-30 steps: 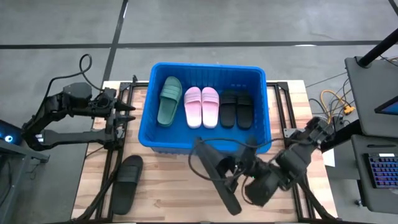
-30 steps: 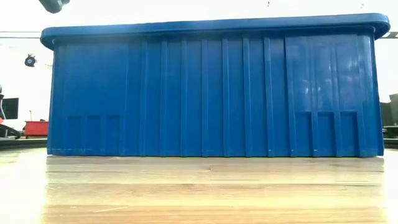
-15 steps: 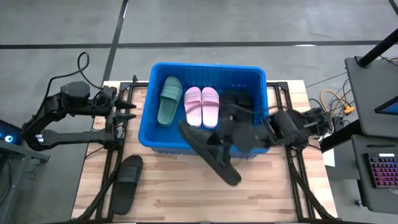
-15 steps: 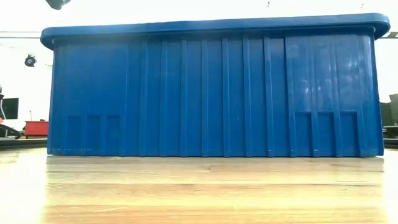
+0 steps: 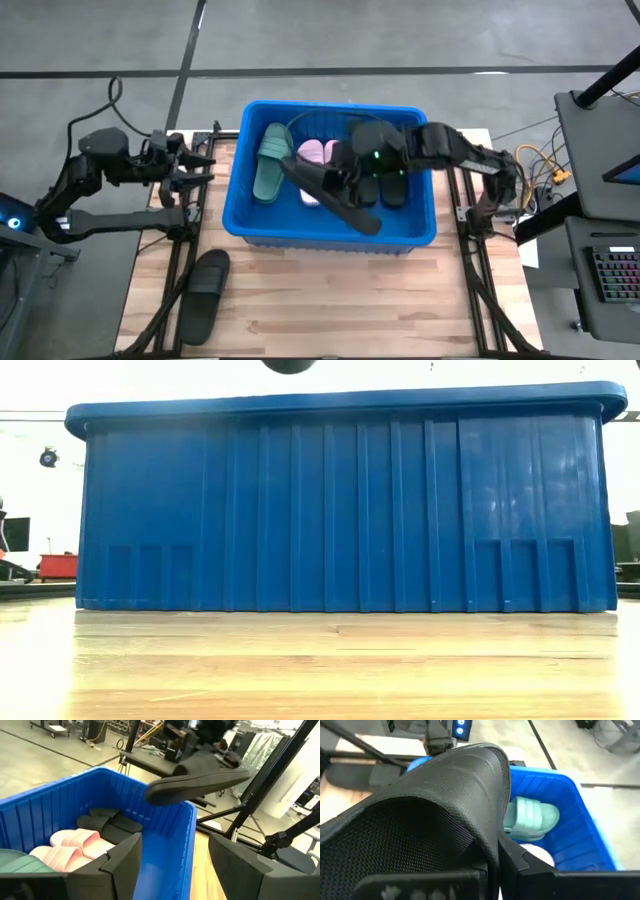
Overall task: Pick and place slides into bin
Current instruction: Put the right black slide into the blue bin
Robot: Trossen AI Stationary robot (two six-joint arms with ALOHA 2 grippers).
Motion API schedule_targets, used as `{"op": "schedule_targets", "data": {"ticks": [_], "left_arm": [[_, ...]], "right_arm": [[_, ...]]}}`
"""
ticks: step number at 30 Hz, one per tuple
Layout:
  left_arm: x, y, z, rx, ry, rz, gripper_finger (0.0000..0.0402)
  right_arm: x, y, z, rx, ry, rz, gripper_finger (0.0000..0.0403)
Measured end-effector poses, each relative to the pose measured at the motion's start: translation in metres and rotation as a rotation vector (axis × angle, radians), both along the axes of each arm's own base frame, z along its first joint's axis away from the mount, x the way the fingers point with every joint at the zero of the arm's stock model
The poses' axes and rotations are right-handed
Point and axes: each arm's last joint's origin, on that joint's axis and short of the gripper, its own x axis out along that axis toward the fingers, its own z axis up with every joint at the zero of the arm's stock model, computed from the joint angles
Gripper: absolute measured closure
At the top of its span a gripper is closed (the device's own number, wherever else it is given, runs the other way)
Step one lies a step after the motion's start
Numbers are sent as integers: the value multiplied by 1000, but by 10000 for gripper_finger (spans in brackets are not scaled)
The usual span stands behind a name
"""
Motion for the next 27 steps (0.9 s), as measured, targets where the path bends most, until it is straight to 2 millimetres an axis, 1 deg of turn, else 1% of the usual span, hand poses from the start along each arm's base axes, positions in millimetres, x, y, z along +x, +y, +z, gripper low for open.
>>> {"op": "schedule_targets", "data": {"ticks": [3,6,9,13,18,21,27], "left_arm": [[0,0,1,3,-5,12,187],[1,2,0,-10,-4,63,187],[1,3,0,-9,-1,97,187],[2,5,0,-7,2,151,187],[2,7,0,-25,3,232,187],[1,8,0,-21,2,274,187],[1,10,0,-11,6,330,187]], "right_arm": [[0,-20,0,-42,20,54,394],[1,-39,-2,-81,41,129,394],[2,-56,-5,-154,65,214,394],[7,-76,-14,-239,104,308,394],[26,-93,-38,-328,179,445,394],[41,-97,-56,-382,229,512,394],[68,-103,-93,-421,316,605,394]]}}
